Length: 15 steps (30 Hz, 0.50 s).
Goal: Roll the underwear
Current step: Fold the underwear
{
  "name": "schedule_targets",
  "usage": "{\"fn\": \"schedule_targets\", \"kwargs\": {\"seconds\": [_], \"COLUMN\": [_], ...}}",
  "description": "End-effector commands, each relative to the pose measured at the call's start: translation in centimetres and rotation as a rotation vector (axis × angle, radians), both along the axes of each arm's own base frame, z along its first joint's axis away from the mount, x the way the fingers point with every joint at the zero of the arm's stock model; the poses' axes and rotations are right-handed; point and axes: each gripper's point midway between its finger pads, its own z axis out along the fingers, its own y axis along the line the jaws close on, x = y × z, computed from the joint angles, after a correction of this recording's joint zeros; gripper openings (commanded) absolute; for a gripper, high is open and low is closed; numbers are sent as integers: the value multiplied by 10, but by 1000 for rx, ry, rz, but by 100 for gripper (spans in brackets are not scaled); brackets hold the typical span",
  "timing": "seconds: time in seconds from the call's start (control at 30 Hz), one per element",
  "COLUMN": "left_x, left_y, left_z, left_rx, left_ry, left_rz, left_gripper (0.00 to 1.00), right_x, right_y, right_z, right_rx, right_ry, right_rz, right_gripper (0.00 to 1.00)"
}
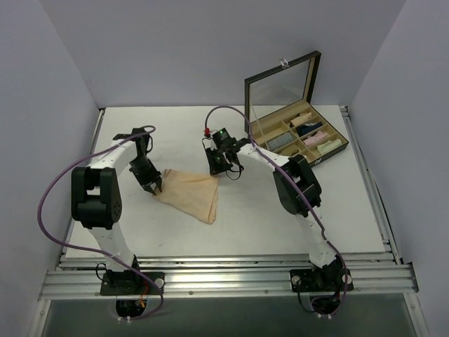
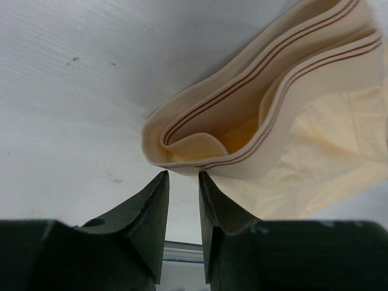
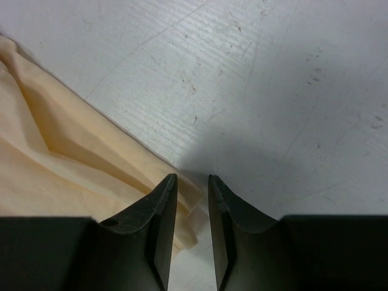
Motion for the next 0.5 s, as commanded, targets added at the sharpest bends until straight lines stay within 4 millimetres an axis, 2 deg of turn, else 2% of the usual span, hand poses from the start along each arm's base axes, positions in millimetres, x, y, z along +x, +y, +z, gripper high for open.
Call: {"fn": "schedule_targets", "kwargs": {"seconds": [0.0, 0.17, 0.27, 0.33, 0.37, 0.43, 0.47], "left_x": [-16, -26, -16, -5, -1, 8, 9], "left_y": [9, 8, 7, 9, 10, 12, 14], "left_z": [4, 6, 23, 42, 47, 58, 59], "left_rx": [53, 46, 37, 40, 40, 40, 41], "left_ry": [31, 57, -24, -109, -132, -174, -175], "left_rz": [8, 27, 21, 13, 14, 0, 0], "left_gripper": [34, 33, 41, 46, 50, 53, 54], "right_x": [-16, -20, -23, -24, -27, -28, -33], "right_y": [-9, -11, -13, -14, -19, -27, -40], "right_z": [-3, -8, -9, -7, -9, -11, -18], "right_rx": [0, -1, -1, 8, 4, -1, -18], "right_ry": [48, 65, 72, 73, 83, 87, 105], "right_rz": [-10, -17, -27, -36, -53, -80, -105], "right_gripper": [23, 13, 6, 1, 0, 0, 0]}}
